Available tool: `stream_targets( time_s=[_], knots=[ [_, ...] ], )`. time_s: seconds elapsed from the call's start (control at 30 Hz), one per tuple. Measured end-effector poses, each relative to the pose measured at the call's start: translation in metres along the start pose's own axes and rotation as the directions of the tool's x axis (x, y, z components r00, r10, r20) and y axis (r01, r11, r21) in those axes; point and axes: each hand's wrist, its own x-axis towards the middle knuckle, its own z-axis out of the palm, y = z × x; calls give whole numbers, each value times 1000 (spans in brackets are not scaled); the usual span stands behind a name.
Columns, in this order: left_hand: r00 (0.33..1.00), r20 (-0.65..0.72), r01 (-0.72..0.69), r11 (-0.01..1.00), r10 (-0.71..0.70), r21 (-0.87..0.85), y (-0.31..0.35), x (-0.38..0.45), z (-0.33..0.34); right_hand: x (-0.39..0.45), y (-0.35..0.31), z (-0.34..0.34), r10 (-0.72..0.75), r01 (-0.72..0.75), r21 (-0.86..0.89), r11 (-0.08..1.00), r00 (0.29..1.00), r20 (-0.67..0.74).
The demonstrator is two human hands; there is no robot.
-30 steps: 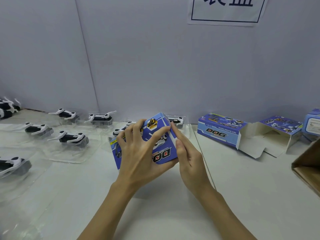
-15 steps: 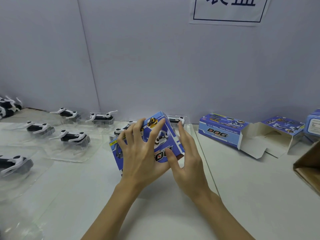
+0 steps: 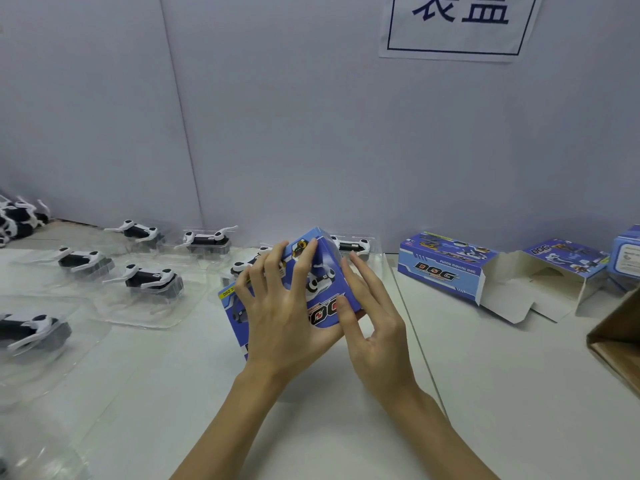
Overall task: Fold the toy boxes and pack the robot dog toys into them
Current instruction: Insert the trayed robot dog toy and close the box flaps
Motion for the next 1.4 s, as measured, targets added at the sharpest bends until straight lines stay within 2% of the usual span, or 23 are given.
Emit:
stream_targets(
  time_s=[0.27, 0.43, 0.53, 0.63, 0.7, 0.77, 0.87, 0.93, 1.0, 1.07, 1.13, 1.2, 1.3, 1.37, 1.4],
  knots=[
    [990, -14, -139, 990, 139, -18, 5, -5, 5, 6, -1, -8, 149, -149, 90, 985, 989, 12],
    [989, -7, -151, 988, 150, -40, 6, -5, 6, 7, 4, -11, 143, -145, 105, 984, 989, 32],
    [962, 135, -218, 964, 239, -152, -5, 1, 3, 8, 8, -9, 198, -193, 105, 975, 979, -40],
    [829, 414, -305, 924, 377, -231, -31, 3, 2, 13, 14, -17, 249, -256, 8, 967, 934, -255],
    [797, 506, -217, 938, 330, -270, -44, 2, 5, 16, 18, -29, 295, -320, -8, 948, 884, -364],
    [824, 504, -56, 922, 260, -383, -49, 2, 9, 20, 23, -40, 341, -378, -20, 925, 856, -389],
    [882, 447, 180, 768, 152, -615, -49, 2, 13, 26, 24, -56, 454, -493, -41, 869, 829, -327],
    [894, 446, 362, 633, -30, -684, -48, 5, 11, 26, 27, -64, 477, -512, -69, 857, 835, -274],
    [865, 429, 502, 483, -261, -718, -48, 9, 10, 24, 27, -65, 420, -443, -86, 892, 885, -201],
    [793, 398, 572, 337, -462, -748, -53, 13, 9, 20, 22, -62, 312, -318, -158, 935, 948, -62],
    [729, 386, 597, 250, -566, -762, -60, 14, 10, 18, 20, -54, 275, -246, -236, 940, 956, 98],
    [697, 382, 605, 213, -606, -767, -66, 12, 9, 16, 19, -48, 251, -198, -282, 939, 953, 168],
    [670, 438, 650, 190, -599, -736, -64, 14, 8, 13, 21, -43, 265, -235, -268, 934, 961, 83],
    [686, 545, 678, 150, -482, -720, -58, 13, 9, 15, 20, -42, 337, -333, -244, 911, 941, -30],
    [711, 585, 680, 169, -389, -714, -54, 11, 10, 17, 19, -42, 374, -382, -217, 898, 924, -82]
  ],
)
